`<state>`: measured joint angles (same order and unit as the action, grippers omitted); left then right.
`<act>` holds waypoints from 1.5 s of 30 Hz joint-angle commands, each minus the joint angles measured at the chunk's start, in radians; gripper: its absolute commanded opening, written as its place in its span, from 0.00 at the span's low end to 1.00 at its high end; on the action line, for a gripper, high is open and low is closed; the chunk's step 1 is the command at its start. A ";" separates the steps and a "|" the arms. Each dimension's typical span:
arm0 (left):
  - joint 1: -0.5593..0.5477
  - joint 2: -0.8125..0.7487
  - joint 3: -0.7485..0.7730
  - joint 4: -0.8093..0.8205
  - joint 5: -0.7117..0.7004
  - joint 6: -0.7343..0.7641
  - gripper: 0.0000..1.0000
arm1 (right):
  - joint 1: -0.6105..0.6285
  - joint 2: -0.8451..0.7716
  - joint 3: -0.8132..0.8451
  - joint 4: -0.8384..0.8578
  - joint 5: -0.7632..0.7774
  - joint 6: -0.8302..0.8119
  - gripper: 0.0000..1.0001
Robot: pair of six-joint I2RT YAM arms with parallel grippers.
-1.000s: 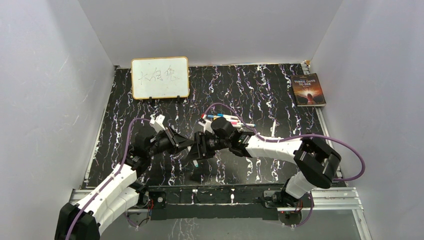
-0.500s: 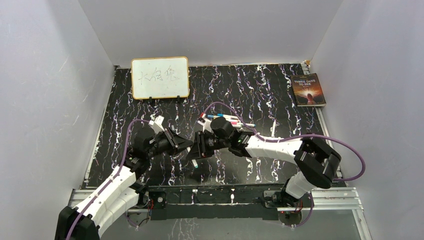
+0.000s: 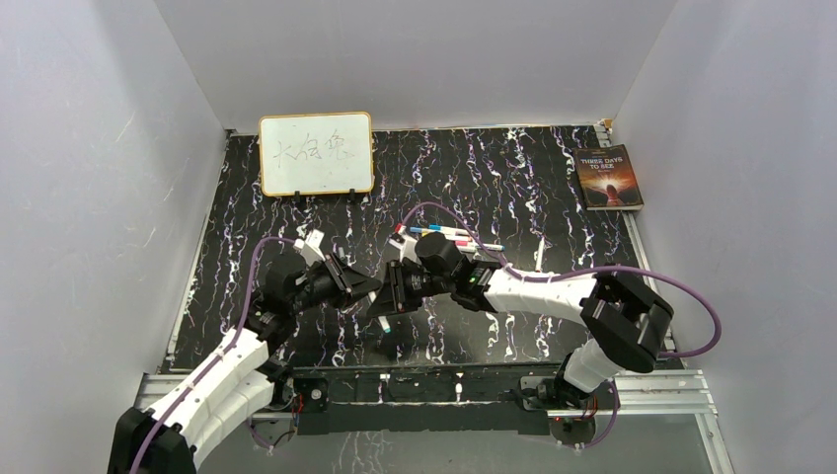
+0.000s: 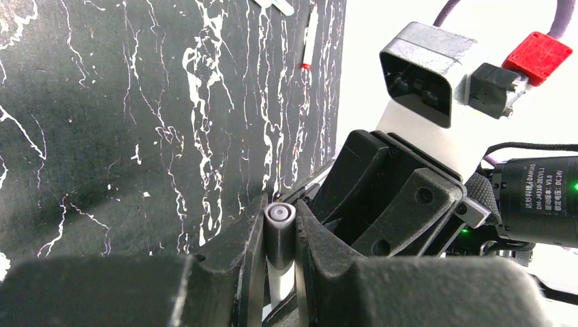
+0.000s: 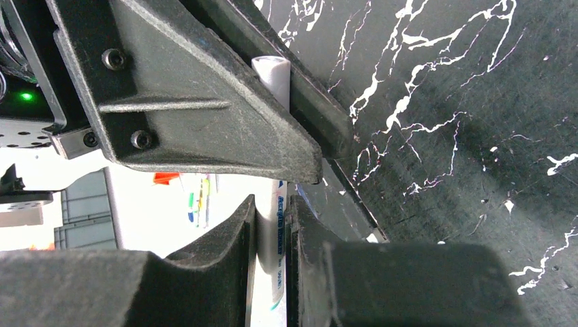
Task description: Open the pen caps
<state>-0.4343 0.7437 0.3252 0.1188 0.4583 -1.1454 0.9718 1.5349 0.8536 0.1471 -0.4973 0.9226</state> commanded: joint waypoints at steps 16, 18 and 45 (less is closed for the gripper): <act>-0.003 0.213 0.149 0.104 -0.080 0.081 0.00 | 0.063 -0.173 -0.165 0.098 0.051 0.058 0.00; -0.001 0.223 0.156 0.111 -0.087 0.084 0.00 | 0.066 -0.180 -0.179 0.104 0.055 0.063 0.00; 0.025 0.302 0.198 0.176 -0.147 0.131 0.00 | 0.098 -0.202 -0.216 0.122 0.081 0.078 0.00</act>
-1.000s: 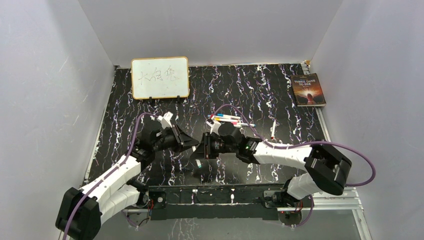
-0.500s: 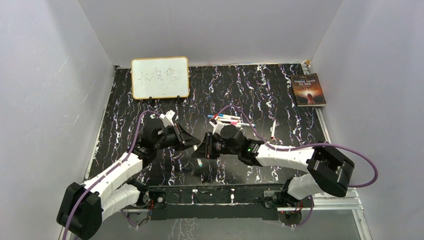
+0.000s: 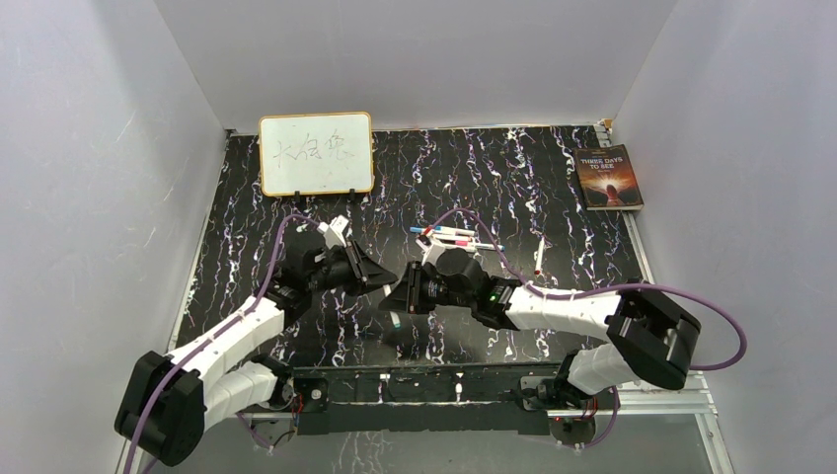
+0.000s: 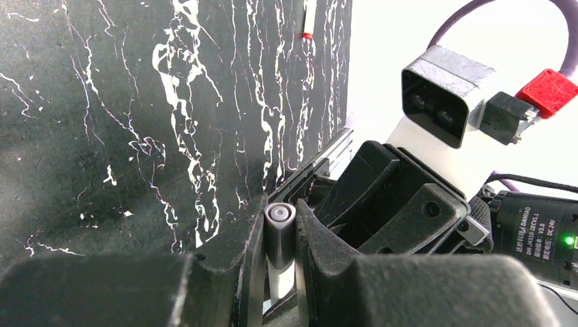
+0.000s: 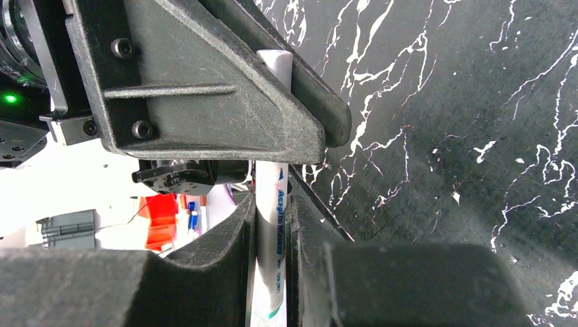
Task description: Open the pen caps
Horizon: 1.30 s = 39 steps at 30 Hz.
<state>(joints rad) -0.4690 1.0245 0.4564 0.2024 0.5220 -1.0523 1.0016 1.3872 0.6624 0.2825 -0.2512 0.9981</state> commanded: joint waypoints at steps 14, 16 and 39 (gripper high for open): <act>0.155 0.077 0.119 0.125 -0.179 0.051 0.00 | 0.083 -0.065 -0.034 -0.017 -0.154 0.007 0.00; 0.158 0.087 0.128 0.125 -0.173 0.053 0.00 | 0.084 -0.069 -0.037 -0.017 -0.151 0.008 0.00; 0.189 -0.057 0.163 -0.311 -0.169 0.260 0.00 | 0.053 -0.066 0.193 -0.620 0.270 -0.315 0.00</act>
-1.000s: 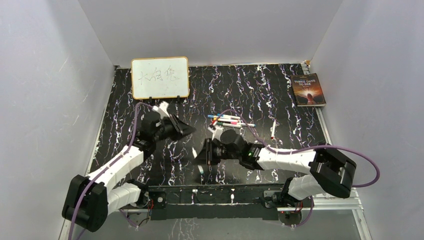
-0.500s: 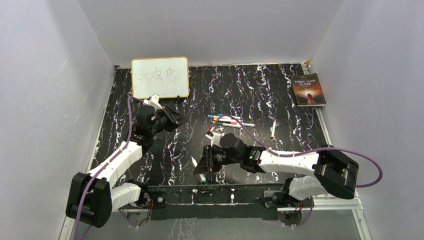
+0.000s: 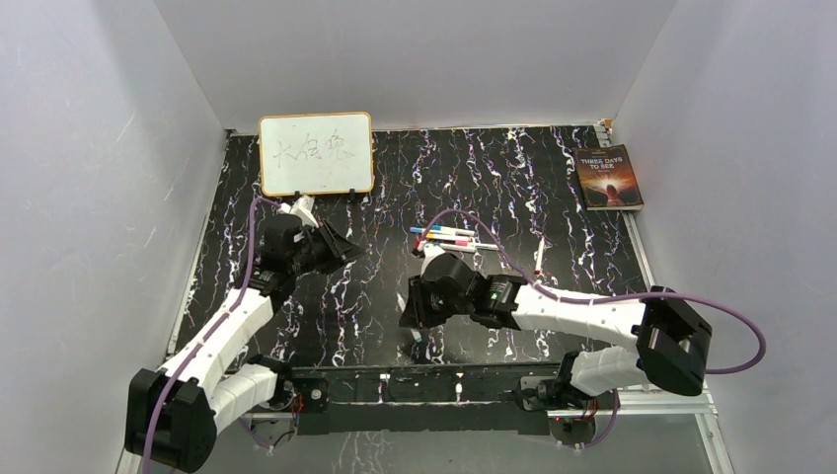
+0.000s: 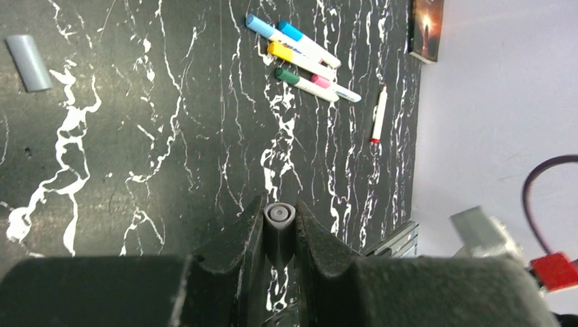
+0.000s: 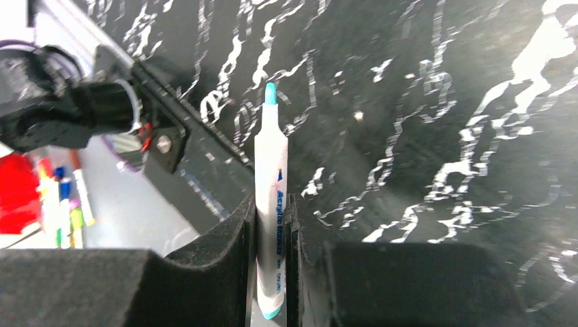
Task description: Open the pen caps
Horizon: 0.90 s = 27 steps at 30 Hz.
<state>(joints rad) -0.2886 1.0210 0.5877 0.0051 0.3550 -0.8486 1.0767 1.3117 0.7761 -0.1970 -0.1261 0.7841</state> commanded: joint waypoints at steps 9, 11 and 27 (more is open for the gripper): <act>0.009 -0.100 0.021 -0.172 0.004 0.077 0.00 | -0.227 0.092 0.164 -0.316 0.260 -0.207 0.00; 0.009 -0.102 0.021 -0.176 0.008 0.079 0.00 | -0.296 0.093 0.164 -0.325 0.265 -0.226 0.00; 0.009 -0.119 0.016 -0.188 0.012 0.077 0.00 | -0.703 0.150 0.215 -0.410 0.412 -0.316 0.00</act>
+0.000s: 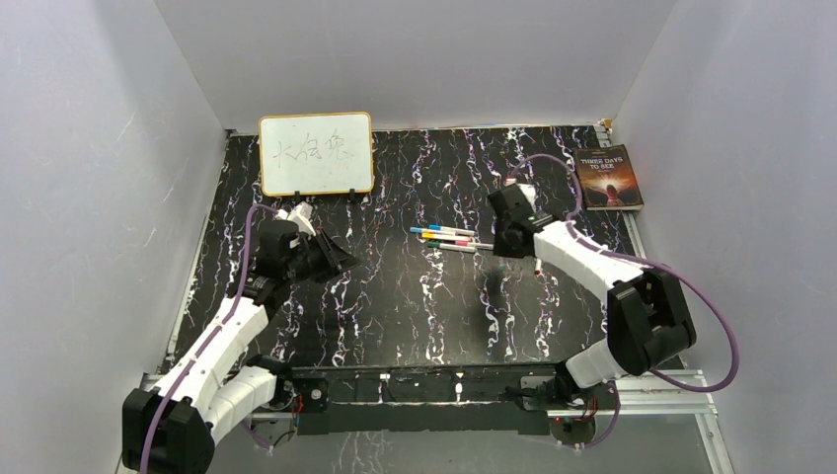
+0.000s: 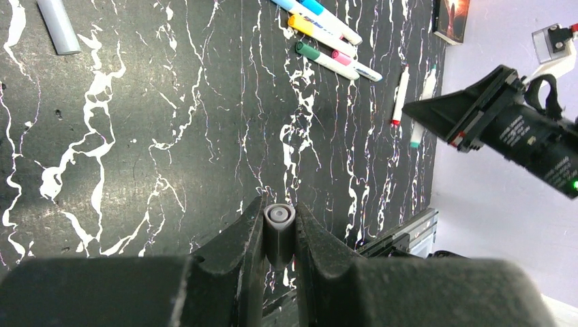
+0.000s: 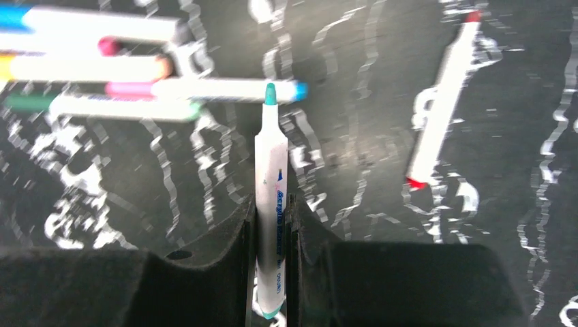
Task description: Open the pen caps
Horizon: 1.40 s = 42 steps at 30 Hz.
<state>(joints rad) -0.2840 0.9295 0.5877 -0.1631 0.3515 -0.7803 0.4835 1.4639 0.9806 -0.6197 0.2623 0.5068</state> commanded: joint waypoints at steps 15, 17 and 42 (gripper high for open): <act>0.004 -0.035 0.016 -0.026 0.013 0.012 0.00 | -0.284 0.077 -0.050 0.077 0.027 -0.090 0.02; 0.004 -0.034 0.014 -0.023 0.014 0.011 0.00 | -0.293 0.084 -0.051 0.082 0.028 -0.095 0.03; 0.004 -0.022 0.018 -0.003 0.028 -0.005 0.00 | -0.321 0.171 0.011 0.092 0.003 -0.103 0.29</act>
<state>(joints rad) -0.2840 0.9176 0.5877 -0.1650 0.3557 -0.7815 0.1677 1.6386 0.9489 -0.5632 0.2596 0.4133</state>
